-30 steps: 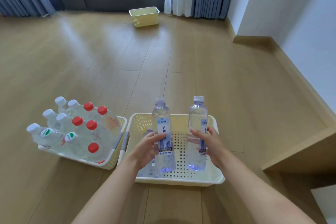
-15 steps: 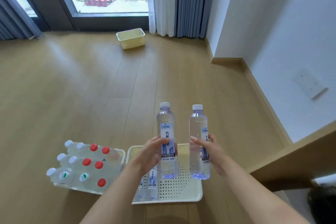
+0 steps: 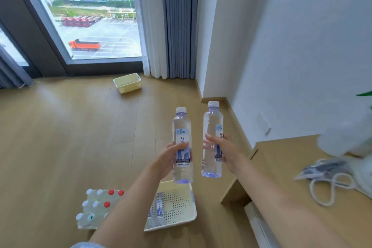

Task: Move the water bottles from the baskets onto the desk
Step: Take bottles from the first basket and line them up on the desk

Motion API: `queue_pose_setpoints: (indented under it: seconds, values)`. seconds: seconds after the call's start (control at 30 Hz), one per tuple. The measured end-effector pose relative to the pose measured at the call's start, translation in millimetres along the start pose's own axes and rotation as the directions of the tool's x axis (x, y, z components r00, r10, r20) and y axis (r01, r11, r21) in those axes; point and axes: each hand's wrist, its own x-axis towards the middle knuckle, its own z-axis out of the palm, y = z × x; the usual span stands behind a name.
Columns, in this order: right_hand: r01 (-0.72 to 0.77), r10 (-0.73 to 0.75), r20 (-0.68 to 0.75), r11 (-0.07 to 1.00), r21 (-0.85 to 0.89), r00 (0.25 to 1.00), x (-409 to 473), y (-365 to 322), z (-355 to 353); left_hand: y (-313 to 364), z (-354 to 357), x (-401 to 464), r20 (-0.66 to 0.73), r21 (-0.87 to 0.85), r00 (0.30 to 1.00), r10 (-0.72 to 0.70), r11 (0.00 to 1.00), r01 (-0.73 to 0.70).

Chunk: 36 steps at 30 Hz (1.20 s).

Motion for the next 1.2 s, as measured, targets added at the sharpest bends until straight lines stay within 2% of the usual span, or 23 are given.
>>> queue_pose_setpoints:
  seconds: [0.07, 0.17, 0.33, 0.47, 0.6, 0.83, 0.93, 1.2]
  values:
    - [0.046, -0.045, -0.028, 0.999, 0.021, 0.999, -26.6, -10.0, -5.3, 10.2, 17.3, -14.3, 0.038, 0.003, 0.999, 0.014, 1.0, -0.014]
    - [0.11, -0.104, -0.153, 0.994, 0.026, 0.983, -67.9, -6.6, -9.0, 16.2, 32.7, -34.9, 0.095, 0.029, 0.995, 0.03, 0.999, -0.033]
    - [0.142, -0.119, -0.339, 0.989, 0.044, 0.933, -141.9, 18.8, -4.5, 10.0, 50.8, -72.5, 0.198, 0.076, 0.98, 0.017, 0.997, -0.033]
    - [0.187, -0.125, -0.466, 0.978, 0.089, 0.876, -203.4, 40.1, -2.3, -5.6, 73.5, -99.0, 0.255, 0.18, 0.967, -0.028, 0.983, -0.019]
    - [0.22, -0.122, -0.614, 0.972, 0.085, 0.78, -265.9, 54.0, -16.8, -29.3, 121.0, -120.3, 0.319, 0.231, 0.945, -0.073, 0.973, -0.003]
    - [0.276, -0.065, -0.817, 0.954, 0.118, 0.573, -381.5, 91.6, -78.3, -80.6, 226.8, -160.1, 0.505, 0.346, 0.843, -0.183, 0.938, -0.003]
    - [0.321, -0.035, -0.876, 0.937, 0.139, 0.482, -430.5, 113.4, -105.0, -110.6, 273.2, -179.7, 0.575, 0.386, 0.79, -0.215, 0.922, -0.03]
    - [0.381, 0.003, -0.945, 0.915, 0.135, 0.326, -577.0, 177.3, -187.1, -208.9, 406.4, -270.5, 0.698, 0.454, 0.642, -0.317, 0.889, -0.054]
